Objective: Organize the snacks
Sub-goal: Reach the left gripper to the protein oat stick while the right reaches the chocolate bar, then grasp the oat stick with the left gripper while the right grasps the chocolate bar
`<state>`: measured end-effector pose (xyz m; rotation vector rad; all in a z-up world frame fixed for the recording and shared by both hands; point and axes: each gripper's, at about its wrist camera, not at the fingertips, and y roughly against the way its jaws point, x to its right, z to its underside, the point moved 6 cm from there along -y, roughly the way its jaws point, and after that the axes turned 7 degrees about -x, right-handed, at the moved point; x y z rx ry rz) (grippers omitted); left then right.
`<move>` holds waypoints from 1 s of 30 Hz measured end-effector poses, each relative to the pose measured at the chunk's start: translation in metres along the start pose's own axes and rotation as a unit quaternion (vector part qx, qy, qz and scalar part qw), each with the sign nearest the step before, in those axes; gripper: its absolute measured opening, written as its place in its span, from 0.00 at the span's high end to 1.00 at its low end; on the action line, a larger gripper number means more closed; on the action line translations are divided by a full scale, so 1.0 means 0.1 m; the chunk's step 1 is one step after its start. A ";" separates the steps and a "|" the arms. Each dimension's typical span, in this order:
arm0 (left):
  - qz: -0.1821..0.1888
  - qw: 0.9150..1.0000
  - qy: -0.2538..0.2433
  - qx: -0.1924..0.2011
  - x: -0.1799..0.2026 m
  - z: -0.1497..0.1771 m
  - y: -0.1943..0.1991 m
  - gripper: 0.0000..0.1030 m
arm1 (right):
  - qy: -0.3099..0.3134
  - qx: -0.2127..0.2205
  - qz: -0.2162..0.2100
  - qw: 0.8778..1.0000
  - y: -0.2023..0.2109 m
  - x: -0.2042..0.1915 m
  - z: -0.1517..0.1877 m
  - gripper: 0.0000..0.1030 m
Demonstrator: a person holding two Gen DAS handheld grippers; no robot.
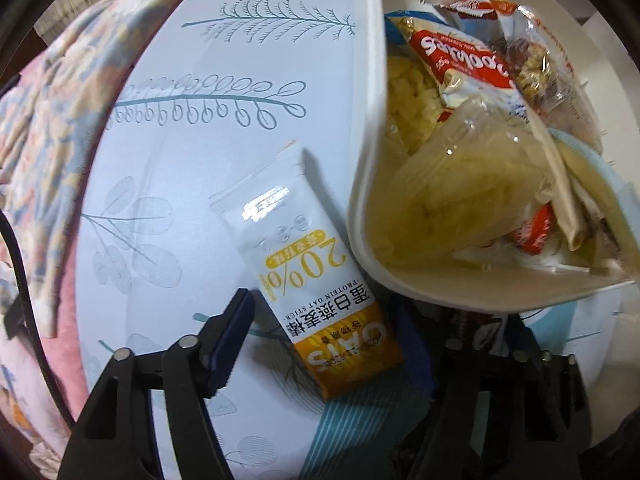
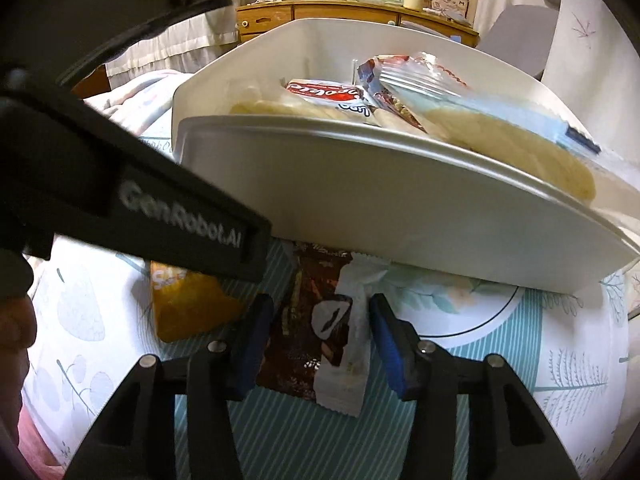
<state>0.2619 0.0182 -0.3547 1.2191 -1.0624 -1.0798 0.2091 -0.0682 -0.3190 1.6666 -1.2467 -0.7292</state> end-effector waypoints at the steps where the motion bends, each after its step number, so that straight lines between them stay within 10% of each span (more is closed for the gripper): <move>1: -0.007 1.000 0.000 0.000 0.01 0.00 0.00 0.41 | 0.002 0.000 -0.001 1.000 0.00 -0.01 0.00 0.53; 6: 0.000 1.000 0.009 -0.010 -0.13 -0.03 0.08 0.57 | 0.002 -0.012 -0.020 1.000 0.00 -0.02 -0.03 0.55; 17: 0.023 0.998 0.010 -0.050 -0.74 0.11 0.16 0.59 | -0.022 -0.028 -0.051 0.998 0.15 -0.29 -0.01 0.61; 30: 0.059 0.998 -0.016 -0.005 -1.45 0.12 0.92 0.61 | -0.060 0.028 -0.050 0.997 0.66 -0.73 -0.27 0.61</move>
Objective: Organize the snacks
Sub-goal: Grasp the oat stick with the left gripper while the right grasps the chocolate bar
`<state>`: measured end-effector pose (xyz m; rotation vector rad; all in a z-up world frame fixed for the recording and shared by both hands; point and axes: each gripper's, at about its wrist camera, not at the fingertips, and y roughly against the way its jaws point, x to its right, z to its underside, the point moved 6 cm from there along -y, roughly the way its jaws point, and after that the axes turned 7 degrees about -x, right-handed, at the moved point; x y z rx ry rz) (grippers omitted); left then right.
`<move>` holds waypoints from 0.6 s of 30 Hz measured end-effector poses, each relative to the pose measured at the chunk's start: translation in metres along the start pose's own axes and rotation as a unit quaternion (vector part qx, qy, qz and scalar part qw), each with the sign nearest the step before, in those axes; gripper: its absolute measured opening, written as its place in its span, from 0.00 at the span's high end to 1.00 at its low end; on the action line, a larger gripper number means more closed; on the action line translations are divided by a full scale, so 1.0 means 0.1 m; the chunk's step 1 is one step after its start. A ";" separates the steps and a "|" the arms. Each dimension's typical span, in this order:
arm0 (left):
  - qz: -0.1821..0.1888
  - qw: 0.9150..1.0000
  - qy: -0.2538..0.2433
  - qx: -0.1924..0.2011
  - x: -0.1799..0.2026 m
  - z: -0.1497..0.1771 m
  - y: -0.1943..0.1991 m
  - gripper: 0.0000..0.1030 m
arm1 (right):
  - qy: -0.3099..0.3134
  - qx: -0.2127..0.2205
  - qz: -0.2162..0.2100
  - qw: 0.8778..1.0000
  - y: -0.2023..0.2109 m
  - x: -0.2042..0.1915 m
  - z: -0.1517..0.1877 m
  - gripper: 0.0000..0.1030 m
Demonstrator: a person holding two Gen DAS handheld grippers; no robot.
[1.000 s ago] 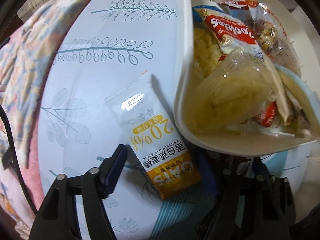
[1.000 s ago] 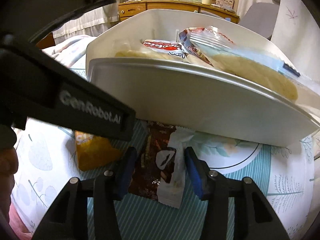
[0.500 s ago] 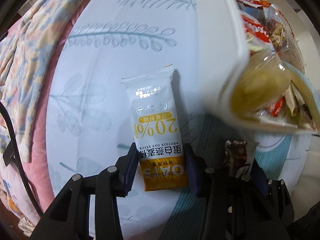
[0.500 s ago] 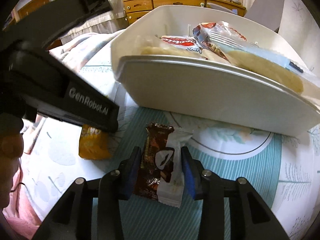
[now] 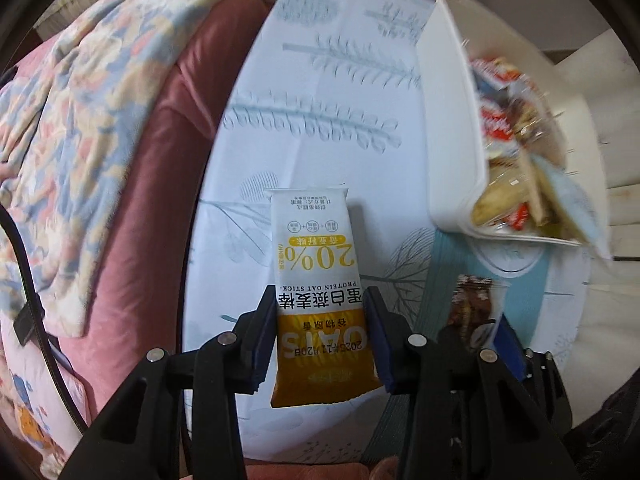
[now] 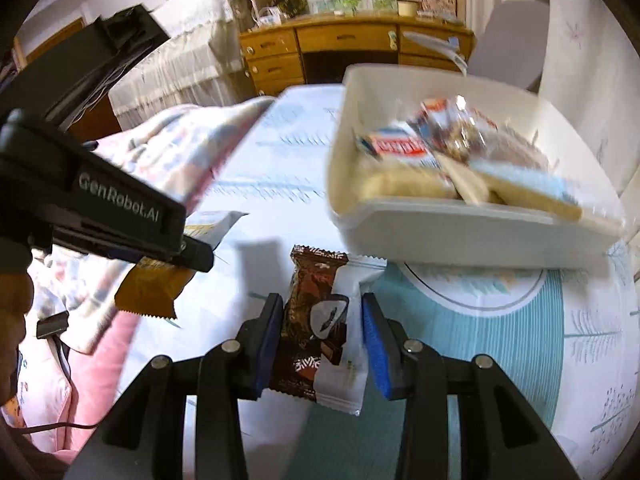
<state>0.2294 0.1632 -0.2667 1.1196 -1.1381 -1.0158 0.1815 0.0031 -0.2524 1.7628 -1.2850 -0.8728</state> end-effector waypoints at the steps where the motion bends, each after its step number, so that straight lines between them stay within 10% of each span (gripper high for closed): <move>1: 0.001 1.000 -0.004 0.005 -0.01 -0.01 0.07 0.61 | 0.003 0.007 0.000 1.000 0.03 -0.04 -0.03 0.61; 18: 0.064 0.990 -0.088 0.087 0.75 -0.20 1.29 0.61 | 0.000 0.112 0.008 0.994 0.90 0.15 -0.68 0.61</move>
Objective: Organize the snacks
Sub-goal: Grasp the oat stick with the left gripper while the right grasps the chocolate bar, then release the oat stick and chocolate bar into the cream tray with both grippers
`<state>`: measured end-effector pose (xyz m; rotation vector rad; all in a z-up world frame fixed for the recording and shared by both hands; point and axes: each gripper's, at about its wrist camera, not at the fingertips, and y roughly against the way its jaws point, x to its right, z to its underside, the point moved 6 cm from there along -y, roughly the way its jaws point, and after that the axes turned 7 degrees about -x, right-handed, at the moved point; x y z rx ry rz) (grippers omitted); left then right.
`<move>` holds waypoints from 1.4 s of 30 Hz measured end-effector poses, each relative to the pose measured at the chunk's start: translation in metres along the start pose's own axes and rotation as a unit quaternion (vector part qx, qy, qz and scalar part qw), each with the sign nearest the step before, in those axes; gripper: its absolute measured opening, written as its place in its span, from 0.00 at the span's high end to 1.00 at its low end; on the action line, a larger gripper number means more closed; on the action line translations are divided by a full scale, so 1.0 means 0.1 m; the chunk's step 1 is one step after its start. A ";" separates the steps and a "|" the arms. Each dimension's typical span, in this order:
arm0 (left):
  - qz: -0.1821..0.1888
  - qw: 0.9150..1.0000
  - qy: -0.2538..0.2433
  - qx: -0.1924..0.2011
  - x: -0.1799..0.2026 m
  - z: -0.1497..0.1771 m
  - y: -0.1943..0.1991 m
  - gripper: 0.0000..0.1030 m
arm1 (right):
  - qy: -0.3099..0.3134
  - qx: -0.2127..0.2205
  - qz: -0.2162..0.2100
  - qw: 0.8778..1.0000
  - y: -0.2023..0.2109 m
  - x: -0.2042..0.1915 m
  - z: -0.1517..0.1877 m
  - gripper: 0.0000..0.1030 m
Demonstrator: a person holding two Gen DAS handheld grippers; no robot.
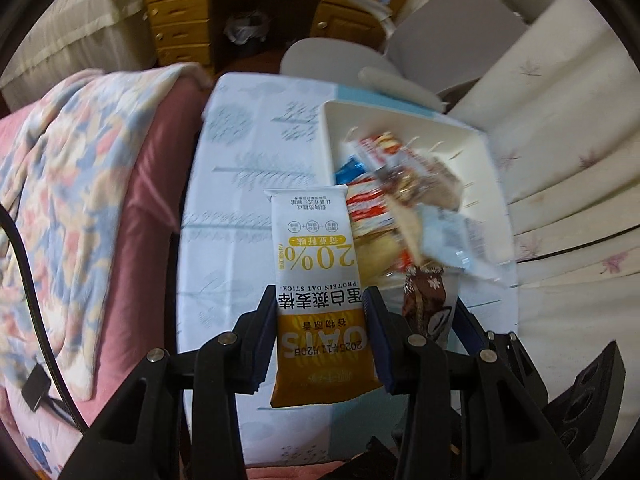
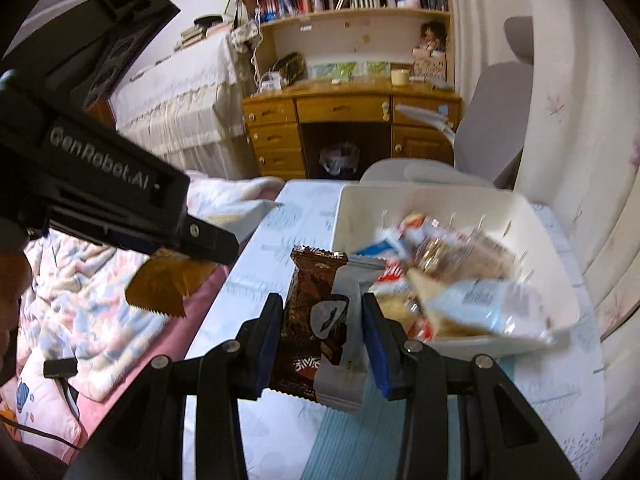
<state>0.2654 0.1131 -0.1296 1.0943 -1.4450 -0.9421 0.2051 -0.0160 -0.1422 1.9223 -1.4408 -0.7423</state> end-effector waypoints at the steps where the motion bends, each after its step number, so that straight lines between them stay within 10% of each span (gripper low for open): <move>1: 0.000 1.000 -0.002 0.002 0.08 -0.03 0.01 0.61 | 0.001 0.005 0.000 1.000 0.03 0.06 -0.05 0.61; 25: -0.041 0.998 0.033 0.032 1.44 -0.54 -0.66 0.60 | -0.007 -0.005 -0.030 1.000 -0.07 2.04 -0.43 0.60; 32: -0.064 0.996 0.031 0.050 1.43 -0.48 -0.61 0.40 | -0.036 -0.036 -0.042 0.998 -0.14 2.18 -0.28 0.58; 42: -0.055 0.997 0.014 0.052 1.12 0.27 -0.50 0.29 | -0.110 -0.077 -0.023 0.991 0.09 2.06 0.28 0.22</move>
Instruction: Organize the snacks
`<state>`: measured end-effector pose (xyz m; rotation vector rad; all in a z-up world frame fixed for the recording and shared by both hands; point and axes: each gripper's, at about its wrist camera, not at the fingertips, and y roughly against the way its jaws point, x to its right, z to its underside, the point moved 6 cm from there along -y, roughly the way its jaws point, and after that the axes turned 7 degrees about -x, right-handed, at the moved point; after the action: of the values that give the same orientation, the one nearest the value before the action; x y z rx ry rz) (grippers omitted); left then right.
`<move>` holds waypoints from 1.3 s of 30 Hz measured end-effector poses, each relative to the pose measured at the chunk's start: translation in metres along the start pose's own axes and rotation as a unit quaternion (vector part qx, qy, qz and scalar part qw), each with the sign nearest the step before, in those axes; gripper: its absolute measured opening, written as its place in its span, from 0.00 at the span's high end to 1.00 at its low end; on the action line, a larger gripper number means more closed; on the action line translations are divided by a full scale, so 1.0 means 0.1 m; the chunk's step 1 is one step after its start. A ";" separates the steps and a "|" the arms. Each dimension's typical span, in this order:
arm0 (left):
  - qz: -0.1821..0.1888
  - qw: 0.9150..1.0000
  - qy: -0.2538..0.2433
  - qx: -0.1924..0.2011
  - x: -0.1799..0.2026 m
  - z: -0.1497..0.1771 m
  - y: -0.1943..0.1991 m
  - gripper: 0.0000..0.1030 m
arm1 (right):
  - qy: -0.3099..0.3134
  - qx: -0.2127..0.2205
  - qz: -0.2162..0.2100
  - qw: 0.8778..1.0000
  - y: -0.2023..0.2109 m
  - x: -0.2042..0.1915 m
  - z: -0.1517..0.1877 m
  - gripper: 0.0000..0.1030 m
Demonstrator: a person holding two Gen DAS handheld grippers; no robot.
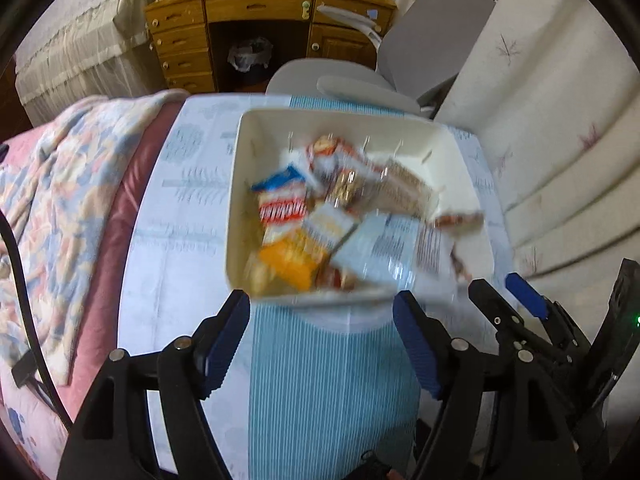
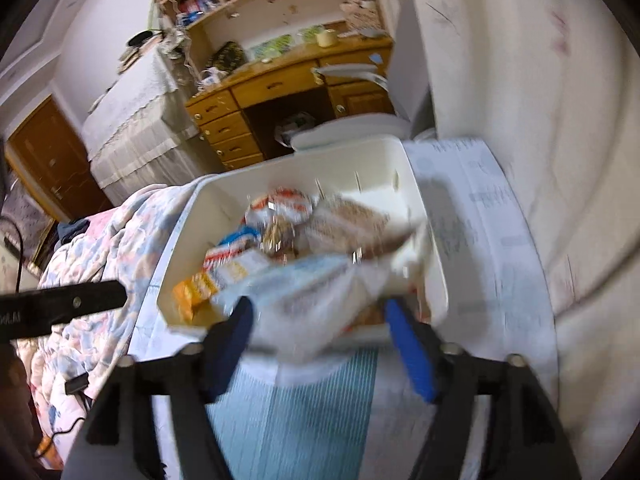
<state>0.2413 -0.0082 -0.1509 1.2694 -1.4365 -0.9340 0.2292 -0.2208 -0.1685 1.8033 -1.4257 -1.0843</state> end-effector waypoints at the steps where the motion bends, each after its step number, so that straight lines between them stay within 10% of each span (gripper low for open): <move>1: 0.002 1.000 0.001 -0.004 -0.04 0.08 0.01 0.29 | -0.010 -0.003 0.004 1.000 0.04 -0.02 0.13 0.19; 15: -0.004 0.999 -0.049 -0.023 -0.45 1.32 0.19 0.22 | -0.076 -0.082 0.052 0.992 0.59 -0.25 1.49 0.08; 26: 0.021 0.998 -0.045 0.032 -0.07 1.42 0.93 0.10 | 0.003 -0.086 0.037 0.996 1.35 -0.67 1.38 0.07; 39: -0.059 0.993 -0.025 0.103 0.10 1.48 1.32 0.03 | 0.022 -0.055 0.041 0.997 1.76 -0.78 1.23 0.04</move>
<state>0.0661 -0.0039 -0.0580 1.5057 -1.5406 -0.9196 0.0296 -0.1848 -0.0634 1.6682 -1.3738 -1.0536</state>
